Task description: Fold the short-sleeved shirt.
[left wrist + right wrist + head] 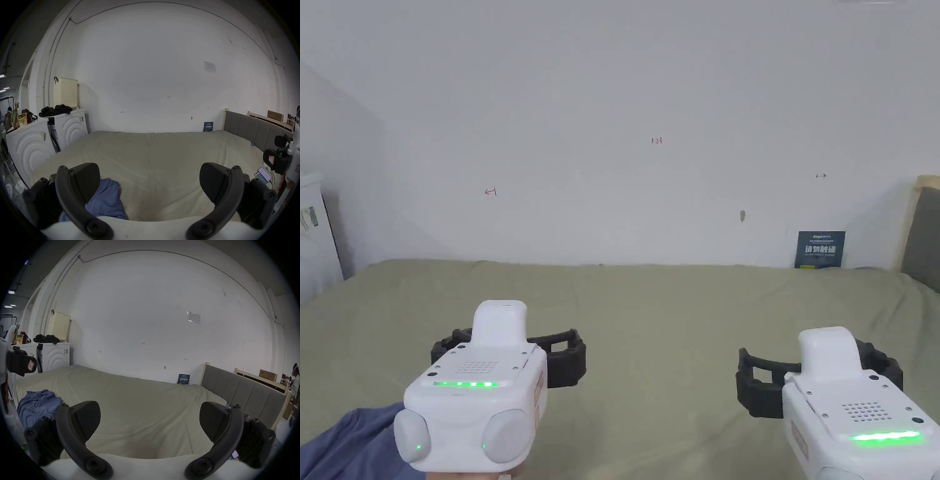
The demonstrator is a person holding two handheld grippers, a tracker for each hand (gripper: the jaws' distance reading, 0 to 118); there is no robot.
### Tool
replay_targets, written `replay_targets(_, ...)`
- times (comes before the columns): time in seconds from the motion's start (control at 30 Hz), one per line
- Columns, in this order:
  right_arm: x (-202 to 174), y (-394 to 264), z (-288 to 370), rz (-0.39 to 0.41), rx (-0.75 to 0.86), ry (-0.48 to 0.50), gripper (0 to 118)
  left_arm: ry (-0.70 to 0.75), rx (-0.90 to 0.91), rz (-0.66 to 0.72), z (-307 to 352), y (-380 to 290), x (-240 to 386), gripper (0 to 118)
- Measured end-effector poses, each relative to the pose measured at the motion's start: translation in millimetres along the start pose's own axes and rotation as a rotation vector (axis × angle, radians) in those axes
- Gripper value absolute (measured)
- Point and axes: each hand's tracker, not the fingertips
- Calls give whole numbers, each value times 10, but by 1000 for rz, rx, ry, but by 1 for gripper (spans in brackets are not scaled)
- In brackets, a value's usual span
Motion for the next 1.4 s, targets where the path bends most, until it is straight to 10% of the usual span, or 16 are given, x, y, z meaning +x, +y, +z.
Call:
replay_targets(0.4,74,12,-5,-37,-26,-1,117,33,-27,11,-23,6,-50,111)
replay_targets(0.43,77,9,4,-44,-30,10,105,24,-20,18,-22,-12,-72,87)
replay_targets(0.47,67,8,4,-41,-37,9,57,12,-23,14,-31,-23,-77,29)
replay_targets(0.5,46,-2,-12,-34,-44,-7,6,12,-36,12,-62,-30,-69,0)
replay_targets(1.03,106,-83,-83,-52,-85,-60,0,17,-54,12,-109,-88,-159,0)
replay_targets(1.4,-807,-9,-313,-56,-111,208,0,188,-87,28,167,-207,-993,0)
